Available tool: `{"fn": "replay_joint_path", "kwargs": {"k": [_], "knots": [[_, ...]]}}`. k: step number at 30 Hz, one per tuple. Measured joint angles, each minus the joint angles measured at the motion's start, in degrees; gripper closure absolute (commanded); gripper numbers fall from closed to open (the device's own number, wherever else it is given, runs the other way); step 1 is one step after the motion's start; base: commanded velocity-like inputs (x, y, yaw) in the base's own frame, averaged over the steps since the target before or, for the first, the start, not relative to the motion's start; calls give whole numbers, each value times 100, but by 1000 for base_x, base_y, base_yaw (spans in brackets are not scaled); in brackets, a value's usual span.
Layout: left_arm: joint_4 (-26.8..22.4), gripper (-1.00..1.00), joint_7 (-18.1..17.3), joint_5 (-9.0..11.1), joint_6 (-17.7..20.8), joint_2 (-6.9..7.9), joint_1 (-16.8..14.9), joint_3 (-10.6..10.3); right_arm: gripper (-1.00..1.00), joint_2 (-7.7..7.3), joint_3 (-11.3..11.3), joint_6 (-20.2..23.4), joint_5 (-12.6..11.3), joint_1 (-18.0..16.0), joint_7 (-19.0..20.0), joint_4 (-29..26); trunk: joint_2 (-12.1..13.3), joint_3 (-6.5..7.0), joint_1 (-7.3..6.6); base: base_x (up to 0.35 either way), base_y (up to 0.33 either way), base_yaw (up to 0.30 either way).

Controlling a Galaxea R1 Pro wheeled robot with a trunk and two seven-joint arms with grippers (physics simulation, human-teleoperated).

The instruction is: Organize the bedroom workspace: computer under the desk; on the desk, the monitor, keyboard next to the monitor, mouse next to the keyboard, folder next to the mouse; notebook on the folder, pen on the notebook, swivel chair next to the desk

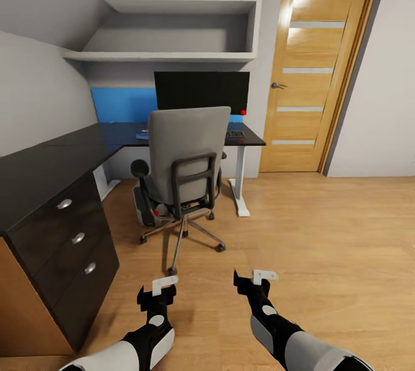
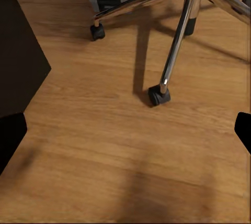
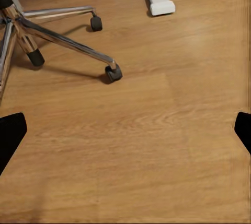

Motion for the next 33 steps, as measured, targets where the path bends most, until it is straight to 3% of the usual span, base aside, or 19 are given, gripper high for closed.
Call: {"fn": "replay_joint_path", "kwargs": {"k": [6, 16, 20, 22, 28, 30, 31, 33], "knots": [[48, -100, 0, 2, 7, 0, 4, 1, -100, 0, 2, -186, -6, 3, 0, 140, 238, 108, -130, -337, 0, 0], [643, -100, 7, 95, -1, 1, 41, 52, -100, -1, 11, -467, -3, 9, -4, 711, 639, 288, -352, -266, 0, 0], [697, -100, 9, 291, -7, 2, 362, 78, -100, -2, 9, -505, -2, 100, -5, 891, 800, 359, -441, -51, 0, 0], [713, -100, 14, 370, -12, 3, 677, 104, -100, -3, -2, -647, -8, 331, -6, 943, 880, 394, -485, -17, 0, 0], [721, -100, 9, 413, -34, 321, 1301, 99, -100, -4, 9, -1418, -11, 991, 4, 971, 1120, 503, -617, -5, 0, 0], [722, -100, 8, 423, -55, 451, 1488, 104, -100, -4, 8, -1812, -8, 1269, -1, 974, 1201, 538, -661, -1, 0, 0], [722, -100, 3, 510, -173, 636, 1741, 118, -100, -4, 30, -2425, 8, 1625, -8, 980, 1240, 555, -683, 0, 0, 0], [723, -100, -2, 584, -243, 691, 1848, 103, -100, -5, 6, -2631, -7, 1828, -4, 982, 1321, 593, -727, 0, 0, 0]]}}
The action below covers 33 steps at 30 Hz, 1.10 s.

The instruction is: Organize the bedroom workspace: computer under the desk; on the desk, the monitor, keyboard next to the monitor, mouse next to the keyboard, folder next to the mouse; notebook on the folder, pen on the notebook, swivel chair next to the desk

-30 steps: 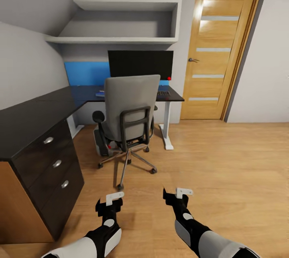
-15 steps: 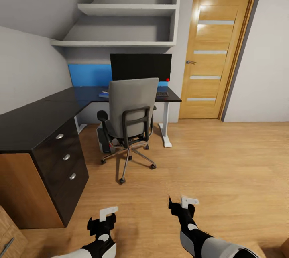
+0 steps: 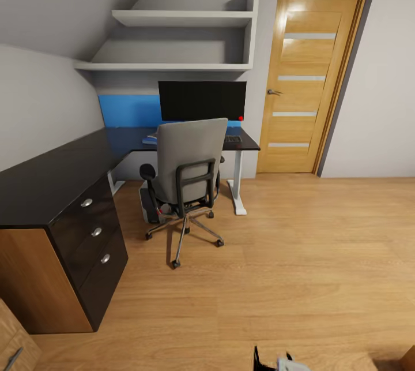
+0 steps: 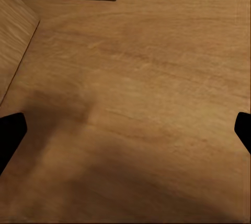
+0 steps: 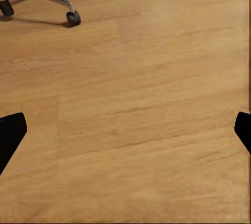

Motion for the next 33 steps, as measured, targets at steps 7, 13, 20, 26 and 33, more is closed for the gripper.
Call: {"fn": "replay_joint_path", "kwargs": {"k": [7, 13, 20, 26, 33], "knots": [[1, -100, -484, 310, -387, 74, 397, -7, -100, -172, 0, -319, -32, 535, 6, 33, 281, 126, -154, 0, 0, 0], [1, -100, -1712, 381, -1010, 161, 654, -7, -100, -186, 15, -585, -43, 786, 11, 39, 521, 234, -286, 0, 0, 0], [1, -100, -1977, 390, -1051, 243, 686, -7, -100, -225, 2, -586, -50, 841, 28, 24, 802, 359, -439, 0, 0, 0], [1, -100, -2010, 391, -886, 240, 690, -7, -100, -345, -2, -179, -42, 849, 4, 30, 1043, 467, -571, 0, 0, 0], [1, -100, -2018, 390, -665, 240, 690, -11, -100, -364, 1, 233, -29, 850, -3, 26, 1324, 593, -725, 0, 0, 0]]}}
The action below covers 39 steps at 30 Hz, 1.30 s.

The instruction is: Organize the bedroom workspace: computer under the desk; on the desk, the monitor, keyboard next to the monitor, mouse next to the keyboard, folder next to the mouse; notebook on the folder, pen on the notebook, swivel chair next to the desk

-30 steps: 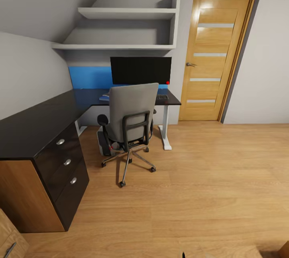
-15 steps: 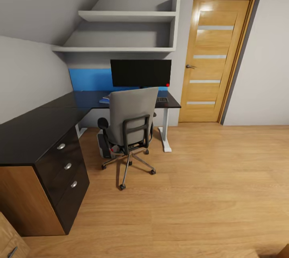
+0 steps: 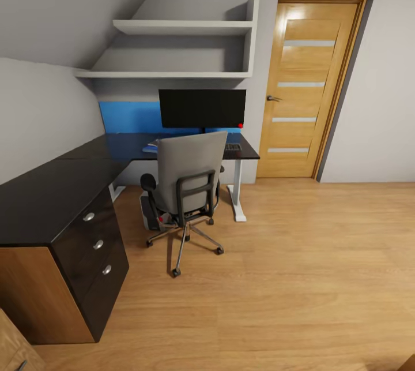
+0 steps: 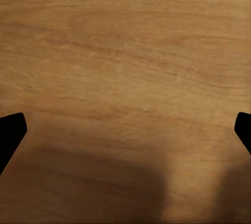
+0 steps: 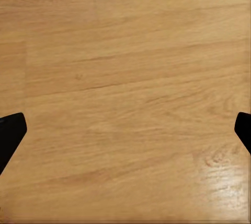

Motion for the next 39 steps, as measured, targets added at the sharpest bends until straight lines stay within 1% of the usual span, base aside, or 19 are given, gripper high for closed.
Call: {"fn": "replay_joint_path", "kwargs": {"k": [3, 13, 25, 39], "knots": [[0, -100, -2, -2, 72, 0, 0, -2, -100, -3, 0, 103, -2, 0, 0, 2, 120, 54, -66, 0, 0, 0], [-6, -100, -2, -9, 95, -10, 0, -15, -100, -4, 0, 130, -1, 0, -1, 0, 521, 233, -286, 0, 0, 0], [-9, -100, -4, -13, 95, -23, 0, -20, -100, -4, -1, 131, -3, 0, -2, 0, 523, 234, -286, 0, 0, 0], [-8, -100, -4, -11, 109, -43, 0, -17, -100, -4, 0, 131, -3, 0, -3, 0, 1083, 485, -593, 0, 0, 0]]}}
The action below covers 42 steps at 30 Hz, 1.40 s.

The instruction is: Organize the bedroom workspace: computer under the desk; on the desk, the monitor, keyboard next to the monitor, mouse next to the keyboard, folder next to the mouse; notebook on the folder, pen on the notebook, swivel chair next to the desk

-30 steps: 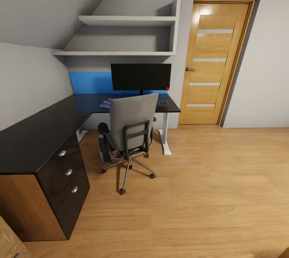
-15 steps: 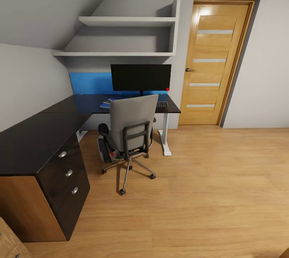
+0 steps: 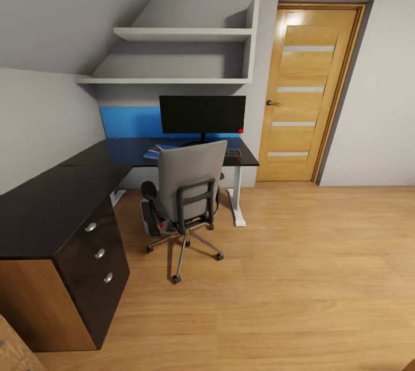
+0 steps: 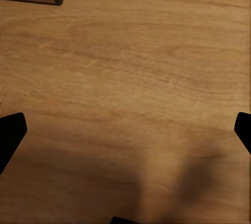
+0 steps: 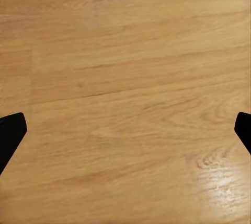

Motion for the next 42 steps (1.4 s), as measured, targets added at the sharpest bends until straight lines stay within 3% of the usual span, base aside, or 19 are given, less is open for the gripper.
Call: {"fn": "replay_joint_path", "kwargs": {"k": [5, 9, 12, 42], "knots": [[-1, -100, -3, -7, 102, -32, 0, -10, -100, 0, 0, 0, -3, 0, 0, 0, 201, 90, -110, 0, 0, 0], [-3, -100, 6, -24, 819, -96, 0, -11, -100, 0, 0, 0, 1, 0, 0, 0, 361, 162, -198, 0, 0, 0], [-8, -100, 5, -30, 1117, -111, 0, -13, -100, 0, 0, 0, 1, 0, 0, 0, 481, 215, -264, 0, 0, 0], [-10, -100, -12, -40, 1234, -112, 0, -18, -100, 0, 0, 0, 1, 0, 0, 0, 1685, 754, -923, 0, 0, 0]]}}
